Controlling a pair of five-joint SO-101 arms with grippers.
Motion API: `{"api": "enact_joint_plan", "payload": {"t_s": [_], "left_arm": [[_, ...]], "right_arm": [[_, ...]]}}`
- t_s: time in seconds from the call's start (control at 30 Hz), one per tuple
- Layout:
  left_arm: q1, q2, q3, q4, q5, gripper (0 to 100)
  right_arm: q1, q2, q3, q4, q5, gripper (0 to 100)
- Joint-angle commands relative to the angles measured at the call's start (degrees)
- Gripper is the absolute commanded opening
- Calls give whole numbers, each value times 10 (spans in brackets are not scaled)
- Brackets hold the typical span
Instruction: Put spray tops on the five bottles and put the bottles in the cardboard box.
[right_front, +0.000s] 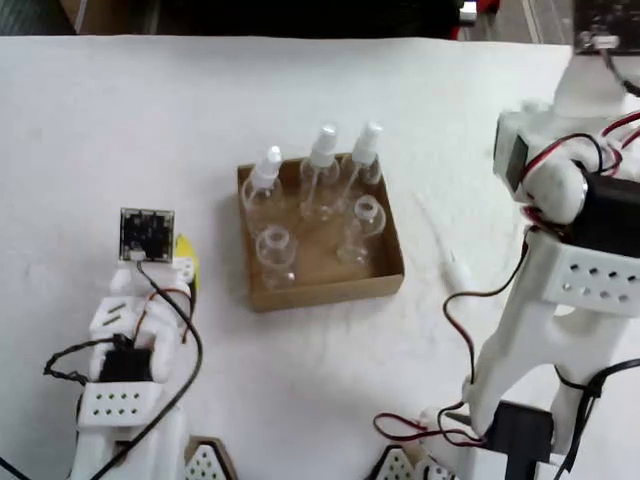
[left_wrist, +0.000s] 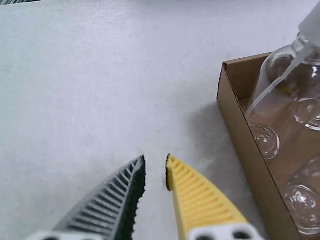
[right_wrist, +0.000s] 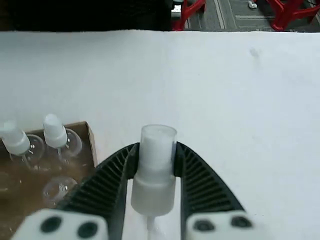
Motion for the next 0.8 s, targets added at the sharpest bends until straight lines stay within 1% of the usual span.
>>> {"api": "enact_joint_plan", "payload": {"t_s": [0.0,0.07,0.17,0.27,0.37,0.57,0.67,0.77], "left_arm": [[7,-11,-14,-5,-6,72],[7,-11,-14,-5,-6,72],[7,-11,-18,-4,-6,72],[6,-11,-18,-2,-6,72],[5,-11,-19,-1,-6,72],[5,-11,-18,-1,-6,72],[5,-11,-18,-1,-6,72],[5,-11,-19,-1,-6,72]], "right_arm": [[-6,-14,-58,-7,-65,17],[-7,-35,-82,0,-85,17],[-45,-91,-96,5,-104,17],[-99,-146,-72,-4,-115,18],[-138,-175,-11,-49,-132,16],[-145,-186,153,-149,-131,16],[-145,-208,203,-176,-131,16],[-148,-260,237,-210,-135,16]]}}
